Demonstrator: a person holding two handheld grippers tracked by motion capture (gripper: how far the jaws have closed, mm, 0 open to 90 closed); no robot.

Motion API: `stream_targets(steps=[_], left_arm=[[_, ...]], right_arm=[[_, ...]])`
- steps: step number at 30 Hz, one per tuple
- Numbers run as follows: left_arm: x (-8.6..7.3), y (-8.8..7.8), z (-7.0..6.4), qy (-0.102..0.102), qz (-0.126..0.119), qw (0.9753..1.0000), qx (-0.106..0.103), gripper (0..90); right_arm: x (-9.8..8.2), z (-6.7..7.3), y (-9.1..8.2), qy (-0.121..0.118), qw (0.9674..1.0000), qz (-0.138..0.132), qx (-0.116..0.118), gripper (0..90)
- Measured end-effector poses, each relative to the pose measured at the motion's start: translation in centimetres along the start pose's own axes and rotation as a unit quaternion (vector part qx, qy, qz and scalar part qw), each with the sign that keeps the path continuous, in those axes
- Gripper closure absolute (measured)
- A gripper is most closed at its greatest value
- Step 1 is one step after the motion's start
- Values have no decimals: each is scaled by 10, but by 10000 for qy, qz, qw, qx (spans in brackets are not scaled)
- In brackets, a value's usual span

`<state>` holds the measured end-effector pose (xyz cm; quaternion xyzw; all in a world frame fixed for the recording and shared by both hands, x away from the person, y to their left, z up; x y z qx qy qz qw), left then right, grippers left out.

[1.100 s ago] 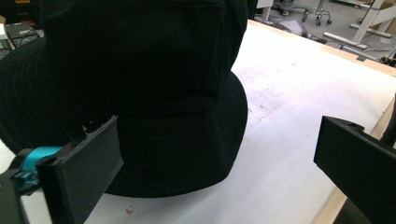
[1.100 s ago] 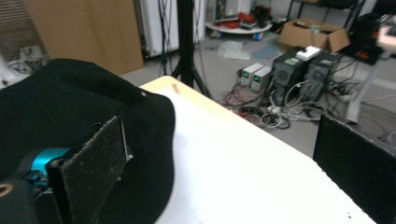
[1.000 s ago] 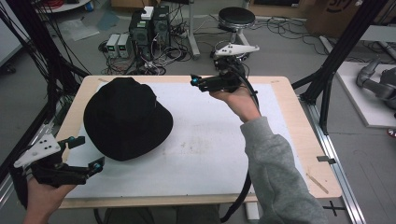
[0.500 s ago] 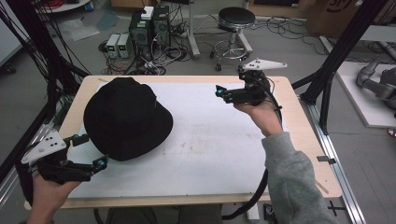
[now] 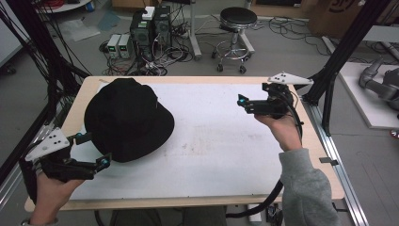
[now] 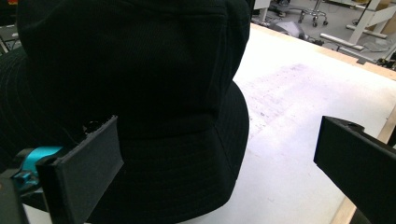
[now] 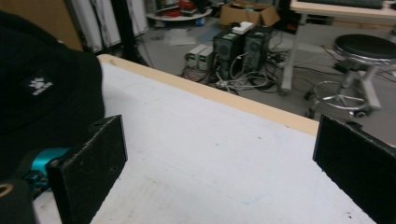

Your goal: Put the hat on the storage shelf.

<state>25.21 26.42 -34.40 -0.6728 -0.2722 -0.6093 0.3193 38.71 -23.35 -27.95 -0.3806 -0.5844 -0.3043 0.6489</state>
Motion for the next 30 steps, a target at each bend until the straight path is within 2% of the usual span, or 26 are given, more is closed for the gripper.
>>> stream_targets(steps=[3,5,6,13,17,18,19,20,22,30], left_arm=[[0,1,0,-9,1,10000,4,17],[-1,2,1,-20,2,10000,21,17],[-1,2,1,-21,15,10000,30,17],[-1,3,3,-54,-6,10000,32,18],[-2,4,4,-51,0,10000,14,17],[-2,4,4,-56,4,10000,19,17],[-2,4,4,-54,1,10000,19,18],[-2,4,4,-55,-2,10000,12,18],[-1,4,4,-46,-6,10000,21,17],[-2,3,5,-57,-7,10000,43,17]], right_arm=[[-11,-12,-10,86,9997,29,-220,26],[-13,-14,-12,96,9996,26,-254,27],[-20,-19,-17,153,9992,46,-380,26],[-34,-27,-31,250,9975,63,-662,26],[-40,-32,-40,201,9965,35,-813,26],[-43,-33,-43,201,9960,45,-874,27],[-49,-34,-48,78,9936,81,-1122,26],[-49,-34,-48,78,9936,81,-1122,26],[-60,-37,-54,116,9912,92,-1315,27],[-79,-39,-65,243,9887,112,-1475,26]])
Point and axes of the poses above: each handheld gripper's, and its own axes: y roughly forward along the jaws, x roughly out of its top, z roughly to its left, the point moved 3 cm from there along y, roughly forward along the jaws, and after that the axes turned 14 degrees about -z, right-handed, at the moved point
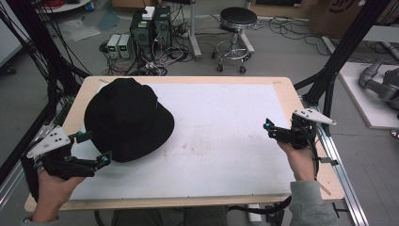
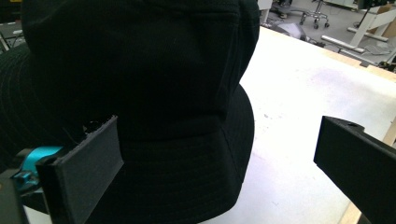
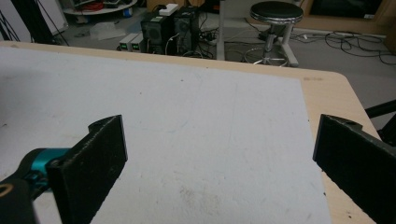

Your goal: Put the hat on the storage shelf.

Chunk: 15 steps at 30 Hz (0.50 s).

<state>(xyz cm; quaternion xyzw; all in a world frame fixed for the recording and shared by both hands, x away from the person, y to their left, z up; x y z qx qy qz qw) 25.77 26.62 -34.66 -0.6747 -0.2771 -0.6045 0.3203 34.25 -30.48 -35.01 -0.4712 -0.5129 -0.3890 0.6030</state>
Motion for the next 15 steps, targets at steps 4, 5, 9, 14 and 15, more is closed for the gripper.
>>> stream_targets(steps=[4,5,9,14,15], left_arm=[[-1,1,0,-22,-1,10000,13,17],[-1,1,0,-15,7,10000,13,17],[-2,1,1,-17,22,10000,34,18],[-3,1,1,-8,26,10000,59,18],[-3,1,1,-15,33,10000,69,17]], right_arm=[[-11,-3,-6,66,9999,-37,-90,26],[-11,-3,-6,66,9999,-37,-90,26],[-18,-3,-10,93,9998,-65,-132,26],[-23,-1,-13,131,9998,-112,-132,26],[-24,-1,-13,146,9997,-126,-128,26]])
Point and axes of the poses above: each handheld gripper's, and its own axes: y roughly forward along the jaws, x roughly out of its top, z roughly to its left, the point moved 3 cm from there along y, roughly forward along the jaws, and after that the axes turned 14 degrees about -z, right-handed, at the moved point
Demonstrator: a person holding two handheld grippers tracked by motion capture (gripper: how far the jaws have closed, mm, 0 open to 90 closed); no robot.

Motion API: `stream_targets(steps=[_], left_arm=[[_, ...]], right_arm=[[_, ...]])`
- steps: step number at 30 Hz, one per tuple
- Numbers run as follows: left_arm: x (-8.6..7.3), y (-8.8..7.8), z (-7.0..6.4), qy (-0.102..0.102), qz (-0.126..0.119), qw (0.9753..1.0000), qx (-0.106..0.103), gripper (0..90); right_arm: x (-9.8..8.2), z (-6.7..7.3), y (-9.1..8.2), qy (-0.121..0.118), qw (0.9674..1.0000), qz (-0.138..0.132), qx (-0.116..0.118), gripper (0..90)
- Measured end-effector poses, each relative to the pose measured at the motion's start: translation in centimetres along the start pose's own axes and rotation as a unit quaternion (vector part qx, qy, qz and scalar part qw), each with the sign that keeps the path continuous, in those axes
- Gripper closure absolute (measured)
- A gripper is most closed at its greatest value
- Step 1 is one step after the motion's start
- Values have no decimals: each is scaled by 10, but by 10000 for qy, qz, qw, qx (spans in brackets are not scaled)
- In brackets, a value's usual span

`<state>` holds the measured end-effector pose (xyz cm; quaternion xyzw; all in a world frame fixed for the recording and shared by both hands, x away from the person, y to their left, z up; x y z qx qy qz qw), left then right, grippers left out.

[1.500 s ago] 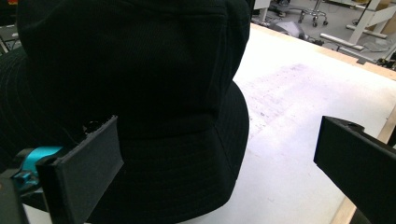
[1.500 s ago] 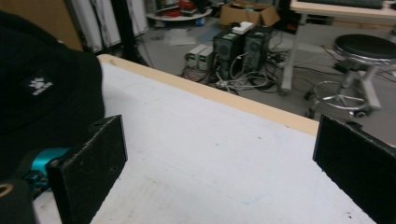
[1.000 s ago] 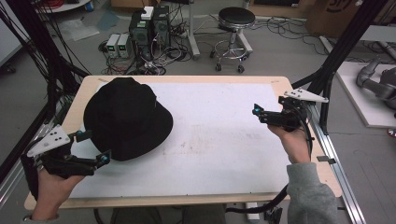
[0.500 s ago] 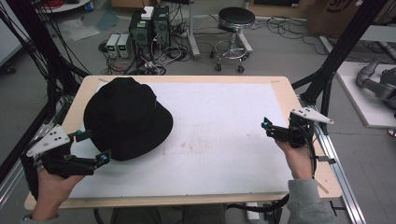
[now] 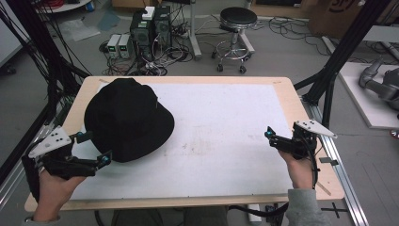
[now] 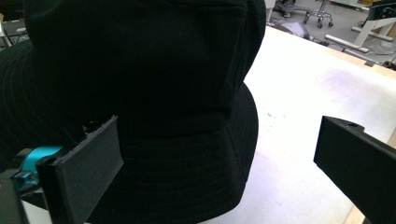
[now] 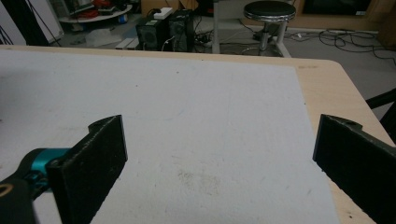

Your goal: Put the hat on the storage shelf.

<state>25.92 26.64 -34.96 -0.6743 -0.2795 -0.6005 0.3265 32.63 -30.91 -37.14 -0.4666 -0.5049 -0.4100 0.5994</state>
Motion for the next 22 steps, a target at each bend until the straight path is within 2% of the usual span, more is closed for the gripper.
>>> stream_targets(steps=[4,6,13,16,22], left_arm=[[-2,1,1,-15,12,10000,9,17],[-2,1,1,-7,28,10000,9,18],[-3,2,1,9,17,10000,28,18],[-4,3,1,4,46,10000,28,17],[-3,3,-2,13,22,10000,12,17]], right_arm=[[-3,2,2,58,10000,6,3,26],[-3,3,3,9,10000,61,28,27],[-2,-1,-2,-82,10000,-16,49,27],[-4,-1,-2,-42,9999,39,110,26],[-7,1,0,-178,9996,142,162,26]])
Point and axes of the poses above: each handheld gripper's, and its own axes: y roughly forward along the jaws, x roughly out of its top, z roughly to its left, the point moved 3 cm from there along y, roughly forward along the jaws, and after that the axes turned 14 degrees about -z, right-handed, at the moved point
